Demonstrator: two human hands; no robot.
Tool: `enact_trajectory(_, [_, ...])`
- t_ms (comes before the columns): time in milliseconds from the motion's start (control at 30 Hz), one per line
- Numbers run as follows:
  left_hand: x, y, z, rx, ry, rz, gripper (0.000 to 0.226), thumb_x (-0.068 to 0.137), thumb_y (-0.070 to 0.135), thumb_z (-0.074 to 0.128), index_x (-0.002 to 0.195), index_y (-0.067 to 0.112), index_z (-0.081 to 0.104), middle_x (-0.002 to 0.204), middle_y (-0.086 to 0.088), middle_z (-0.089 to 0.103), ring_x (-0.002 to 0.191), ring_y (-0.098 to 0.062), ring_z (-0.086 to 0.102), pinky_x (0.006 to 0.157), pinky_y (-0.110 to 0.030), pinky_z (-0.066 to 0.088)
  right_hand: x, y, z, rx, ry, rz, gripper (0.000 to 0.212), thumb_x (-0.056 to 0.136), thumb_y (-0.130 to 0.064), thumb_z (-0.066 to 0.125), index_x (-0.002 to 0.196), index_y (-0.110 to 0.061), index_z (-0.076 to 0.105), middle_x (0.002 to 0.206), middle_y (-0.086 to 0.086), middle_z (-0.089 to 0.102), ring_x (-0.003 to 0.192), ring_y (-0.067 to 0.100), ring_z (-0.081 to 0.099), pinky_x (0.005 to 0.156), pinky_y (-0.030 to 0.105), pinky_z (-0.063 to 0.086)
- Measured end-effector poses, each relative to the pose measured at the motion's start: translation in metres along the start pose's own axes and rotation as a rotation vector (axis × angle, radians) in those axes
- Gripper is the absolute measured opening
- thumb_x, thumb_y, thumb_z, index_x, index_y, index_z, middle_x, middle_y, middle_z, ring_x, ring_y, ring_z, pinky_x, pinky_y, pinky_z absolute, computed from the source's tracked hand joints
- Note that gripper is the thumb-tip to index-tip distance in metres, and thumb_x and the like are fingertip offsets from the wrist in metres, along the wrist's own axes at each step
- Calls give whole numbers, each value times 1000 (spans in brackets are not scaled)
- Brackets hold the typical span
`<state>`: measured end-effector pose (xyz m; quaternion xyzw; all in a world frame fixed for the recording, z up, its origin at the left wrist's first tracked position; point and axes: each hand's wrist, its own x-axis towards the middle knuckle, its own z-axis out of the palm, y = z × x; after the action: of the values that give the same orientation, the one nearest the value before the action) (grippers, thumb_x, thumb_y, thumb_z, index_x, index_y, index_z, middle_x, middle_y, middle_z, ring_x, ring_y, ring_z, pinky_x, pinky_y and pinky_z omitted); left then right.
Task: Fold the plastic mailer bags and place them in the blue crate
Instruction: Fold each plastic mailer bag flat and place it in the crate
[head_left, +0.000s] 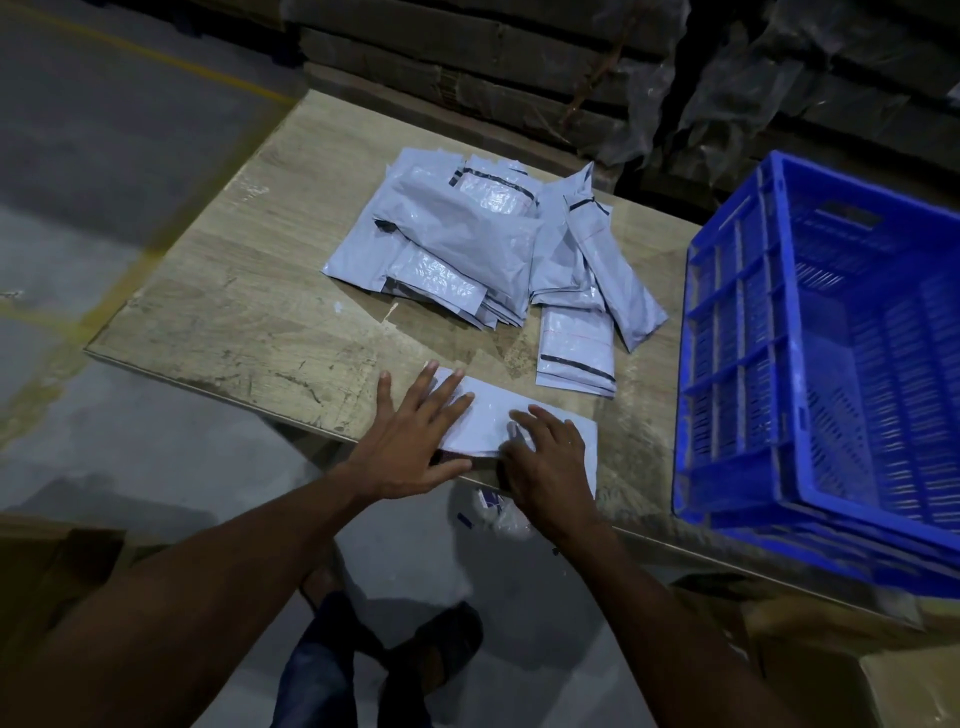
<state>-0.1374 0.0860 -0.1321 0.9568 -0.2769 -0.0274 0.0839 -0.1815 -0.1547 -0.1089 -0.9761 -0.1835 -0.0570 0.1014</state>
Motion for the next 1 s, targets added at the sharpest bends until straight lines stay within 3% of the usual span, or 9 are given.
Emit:
enact_trajectory(100, [2, -4, 2, 73, -3, 52, 61, 98, 50, 54, 153, 24, 47, 167, -12, 32, 155, -42, 23, 102, -84, 26, 4, 8, -8, 100, 93, 1, 19, 91, -21, 66, 105, -10, 69, 139, 18, 58, 132, 41, 50, 100, 57, 45])
enact_trajectory(200, [11, 0, -1, 21, -25, -3, 77, 78, 30, 87, 147, 27, 53, 159, -14, 44, 148, -46, 35, 93, -86, 31, -1, 4, -25, 59, 101, -150, 33, 90, -22, 67, 123, -19, 64, 151, 9, 49, 144, 40, 37, 110, 63, 33])
enact_trajectory(400, [20, -2, -15, -224, 10, 12, 73, 88, 5, 72, 153, 26, 48, 166, -15, 31, 155, -45, 20, 105, -85, 20, -8, 1, -32, -227, -126, -429, 36, 83, -16, 69, 116, -29, 71, 134, -9, 63, 151, 39, 21, 109, 76, 20])
enact_trajectory(500, [18, -5, -16, -326, 3, 8, 60, 100, 20, 52, 158, 28, 38, 168, -15, 25, 156, -41, 16, 111, -79, 21, 13, 10, -41, -233, -196, -423, 29, 83, -24, 73, 112, -26, 72, 125, -5, 68, 142, 37, 42, 104, 57, 45])
enact_trajectory(567, [15, -5, -14, -443, 74, -71, 66, 103, 42, 39, 164, 30, 16, 172, -11, 14, 158, -34, 11, 115, -73, 23, 24, 10, -54, -176, -194, -423, 27, 83, -25, 67, 108, -19, 74, 119, 2, 71, 122, 34, 62, 75, 43, 61])
enact_trajectory(633, [13, -3, -11, -546, 170, -132, 83, 102, 55, 40, 164, 29, -9, 174, -8, -3, 160, -26, 0, 122, -65, 19, 32, 9, -72, -142, -169, -387, 40, 84, -30, 47, 113, -16, 71, 123, 6, 69, 99, 33, 71, 52, 39, 59])
enact_trajectory(700, [12, -1, -4, -507, 204, -129, 89, 102, 61, 36, 161, 30, -22, 173, -10, -10, 160, -26, -5, 124, -61, 14, 35, 10, -91, -126, -153, -300, 38, 84, -22, 56, 120, -13, 67, 128, 8, 67, 83, 35, 71, 47, 40, 56])
enact_trajectory(800, [15, 10, 8, -362, 106, -146, 88, 99, 67, 29, 162, 28, -17, 173, -14, -2, 159, -33, 3, 122, -64, 11, 32, 22, -123, -20, -36, -121, 52, 68, 3, 81, 118, -10, 72, 125, 9, 70, 81, 33, 74, 51, 38, 58])
enact_trajectory(1000, [51, 43, -2, -267, -126, -84, 93, 100, 58, 48, 165, 19, -7, 172, -18, -8, 158, -38, -4, 124, -57, 1, 42, 60, -211, 63, 234, 56, 42, 82, 7, 66, 122, -5, 70, 126, 14, 69, 101, 31, 72, 87, 37, 58])
